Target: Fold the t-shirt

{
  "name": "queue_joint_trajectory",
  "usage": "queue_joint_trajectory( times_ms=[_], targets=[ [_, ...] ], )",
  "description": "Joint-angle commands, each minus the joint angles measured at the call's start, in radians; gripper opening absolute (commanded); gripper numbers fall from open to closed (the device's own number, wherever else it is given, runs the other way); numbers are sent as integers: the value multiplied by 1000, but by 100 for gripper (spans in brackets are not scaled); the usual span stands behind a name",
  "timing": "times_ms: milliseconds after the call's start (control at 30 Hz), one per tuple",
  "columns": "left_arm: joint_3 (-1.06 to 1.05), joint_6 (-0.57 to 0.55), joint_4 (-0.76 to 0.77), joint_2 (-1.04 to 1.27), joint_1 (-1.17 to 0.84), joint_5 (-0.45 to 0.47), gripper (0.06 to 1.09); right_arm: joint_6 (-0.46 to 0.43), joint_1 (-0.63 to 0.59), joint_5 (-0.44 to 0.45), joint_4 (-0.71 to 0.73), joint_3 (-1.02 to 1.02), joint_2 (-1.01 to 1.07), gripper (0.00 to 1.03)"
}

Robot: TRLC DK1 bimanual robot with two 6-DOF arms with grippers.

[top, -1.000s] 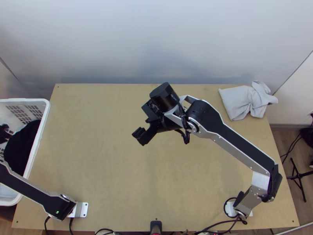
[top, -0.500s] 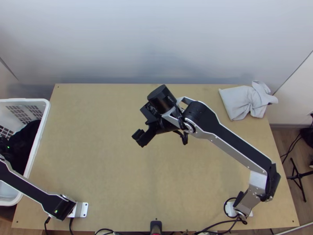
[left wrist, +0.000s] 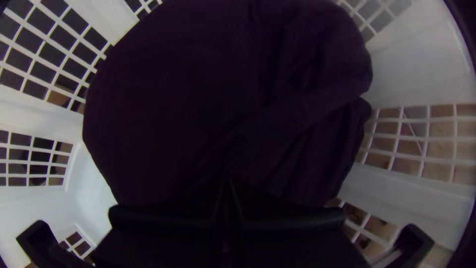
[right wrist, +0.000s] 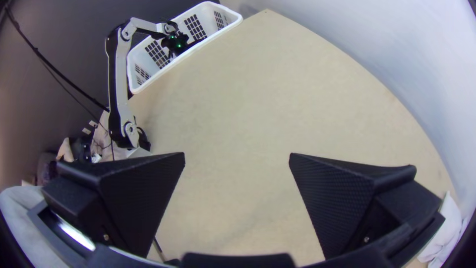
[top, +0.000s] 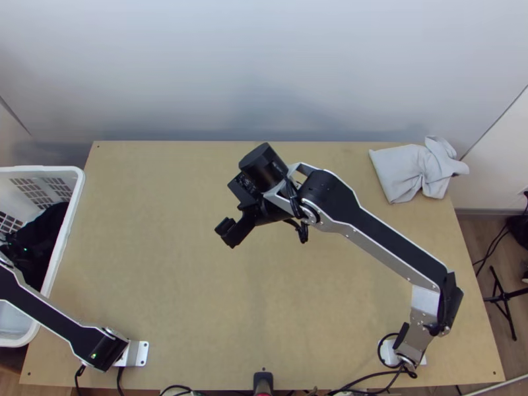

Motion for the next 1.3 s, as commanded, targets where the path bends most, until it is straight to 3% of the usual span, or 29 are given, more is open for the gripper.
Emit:
queue_joint_trajectory(
  times_ms=[0,133,467,833,1067,1167,1267],
  targets=[
    [-9,-40,6,-83,7,-2,9,-2,3,25,-2,3,6,98],
    [-34,-41,-24,-190,13,11,9,-10,3,34,-2,1,14,98],
    [2,-52,-196,-597,1,166,9,-18,3,36,-2,15,28,98],
    [393,-394,-189,-764,-16,147,9,-26,-3,87,-10,21,-12,98],
    [419,-595,-8,-951,-71,175,9,-33,-8,202,21,-5,-92,97],
    [414,-698,81,-1020,-108,190,9,-35,-22,203,25,-40,-138,97],
    [410,-709,104,-1087,-200,187,9,-36,-46,203,27,-104,-194,97]
  ],
)
